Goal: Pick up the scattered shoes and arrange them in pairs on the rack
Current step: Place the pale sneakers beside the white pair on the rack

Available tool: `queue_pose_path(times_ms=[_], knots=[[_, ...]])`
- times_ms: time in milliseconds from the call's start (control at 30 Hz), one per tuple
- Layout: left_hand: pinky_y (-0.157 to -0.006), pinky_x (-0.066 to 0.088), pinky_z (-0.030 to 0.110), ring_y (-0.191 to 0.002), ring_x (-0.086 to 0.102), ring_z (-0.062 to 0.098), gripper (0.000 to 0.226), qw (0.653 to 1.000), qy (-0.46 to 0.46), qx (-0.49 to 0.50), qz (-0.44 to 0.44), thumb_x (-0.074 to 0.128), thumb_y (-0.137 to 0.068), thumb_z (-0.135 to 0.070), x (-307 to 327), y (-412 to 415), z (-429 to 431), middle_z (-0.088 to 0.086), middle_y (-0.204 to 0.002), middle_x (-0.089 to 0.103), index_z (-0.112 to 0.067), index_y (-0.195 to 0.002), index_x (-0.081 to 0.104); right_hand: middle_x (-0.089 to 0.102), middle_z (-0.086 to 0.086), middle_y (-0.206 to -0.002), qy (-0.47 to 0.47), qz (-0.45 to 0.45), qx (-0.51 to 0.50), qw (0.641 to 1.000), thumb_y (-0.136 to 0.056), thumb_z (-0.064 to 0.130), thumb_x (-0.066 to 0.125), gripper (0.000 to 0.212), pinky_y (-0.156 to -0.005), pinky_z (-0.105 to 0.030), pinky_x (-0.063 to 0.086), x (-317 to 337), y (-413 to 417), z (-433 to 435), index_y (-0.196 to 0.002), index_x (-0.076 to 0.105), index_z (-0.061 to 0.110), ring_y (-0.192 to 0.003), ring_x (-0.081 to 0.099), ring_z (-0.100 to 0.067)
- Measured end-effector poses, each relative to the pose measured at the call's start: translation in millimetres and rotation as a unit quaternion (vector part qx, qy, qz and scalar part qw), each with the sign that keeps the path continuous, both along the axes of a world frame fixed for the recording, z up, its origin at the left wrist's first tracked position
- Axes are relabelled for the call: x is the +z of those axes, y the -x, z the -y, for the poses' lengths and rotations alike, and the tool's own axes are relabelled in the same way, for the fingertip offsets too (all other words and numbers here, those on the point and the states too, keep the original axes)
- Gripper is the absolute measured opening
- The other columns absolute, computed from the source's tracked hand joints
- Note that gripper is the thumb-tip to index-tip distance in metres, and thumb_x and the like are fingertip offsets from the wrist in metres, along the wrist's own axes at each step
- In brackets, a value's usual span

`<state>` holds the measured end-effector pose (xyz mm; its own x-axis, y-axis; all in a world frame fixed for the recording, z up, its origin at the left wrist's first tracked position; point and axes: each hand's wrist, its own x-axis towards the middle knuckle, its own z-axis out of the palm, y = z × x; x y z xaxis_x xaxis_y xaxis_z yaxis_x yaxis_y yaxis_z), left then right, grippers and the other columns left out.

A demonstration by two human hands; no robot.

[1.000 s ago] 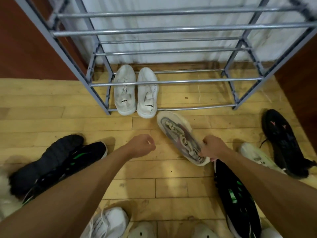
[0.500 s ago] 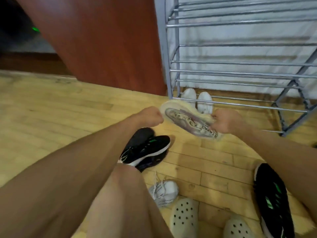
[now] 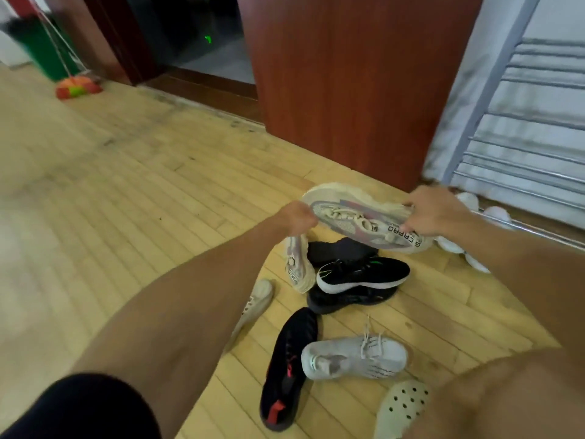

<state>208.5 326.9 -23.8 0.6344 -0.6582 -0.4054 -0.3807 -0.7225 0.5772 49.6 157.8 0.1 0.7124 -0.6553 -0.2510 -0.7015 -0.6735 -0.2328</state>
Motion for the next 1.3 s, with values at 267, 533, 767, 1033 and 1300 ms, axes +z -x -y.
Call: queue_pose_path(times_ms=[267, 533, 767, 1033, 1300], knots=[[-0.067, 0.037, 0.03, -0.079, 0.05, 0.022, 0.013, 0.975, -0.053, 0.175, -0.126, 0.044, -0.09, -0.014, -137, -26, -57, 0.009, -0.089, 0.052, -0.007, -0.092, 0.054, 0.064, -0.008, -0.082, -0.151, 0.003, -0.081, 0.985, -0.078, 0.028, 0.076, 0.027, -0.048, -0.025, 0.036, -95, -30, -32, -0.086, 0.066, 0.004, -0.069, 0.058, -0.021], [-0.068, 0.041, 0.034, -0.09, 0.052, 0.026, 0.021, 0.918, -0.035, 0.329, -0.219, 0.037, -0.093, -0.02, -232, -43, -28, 0.011, -0.097, 0.054, -0.008, -0.099, 0.054, 0.07, -0.015, -0.102, -0.288, 0.036, -0.159, 0.944, -0.086, 0.032, 0.067, 0.036, -0.083, -0.044, 0.059, -190, -51, -15, -0.106, 0.066, 0.002, -0.091, 0.068, -0.03], [-0.067, 0.051, 0.039, -0.084, 0.061, 0.026, 0.042, 0.788, 0.054, 0.509, -0.342, 0.039, -0.098, -0.022, -290, -41, 1, 0.012, -0.119, 0.056, -0.012, -0.138, 0.043, 0.069, -0.017, -0.102, -0.305, 0.032, -0.196, 0.932, -0.089, 0.035, 0.062, 0.042, -0.074, -0.042, 0.059, -245, -43, 8, -0.105, 0.063, -0.003, -0.087, 0.068, -0.031], [-0.047, 0.057, 0.028, -0.074, 0.059, 0.02, 0.017, 0.722, 0.138, 0.53, -0.422, 0.064, -0.088, -0.019, -287, -42, -3, 0.009, -0.093, 0.056, -0.007, -0.097, 0.056, 0.066, -0.022, -0.11, -0.468, 0.01, -0.269, 0.842, -0.082, 0.019, 0.074, 0.039, -0.072, -0.049, 0.061, -254, -33, 16, -0.111, 0.062, -0.003, -0.094, 0.069, -0.039], [-0.069, 0.06, 0.039, -0.083, 0.06, 0.028, 0.024, 0.782, 0.143, 0.449, -0.409, 0.068, -0.082, 0.0, -201, -41, 5, 0.013, -0.097, 0.057, 0.0, -0.102, 0.054, 0.073, -0.017, -0.103, -0.304, 0.017, -0.193, 0.933, -0.084, 0.024, 0.072, 0.034, -0.069, -0.039, 0.063, -185, -19, 25, -0.109, 0.067, 0.001, -0.077, 0.074, -0.031]])
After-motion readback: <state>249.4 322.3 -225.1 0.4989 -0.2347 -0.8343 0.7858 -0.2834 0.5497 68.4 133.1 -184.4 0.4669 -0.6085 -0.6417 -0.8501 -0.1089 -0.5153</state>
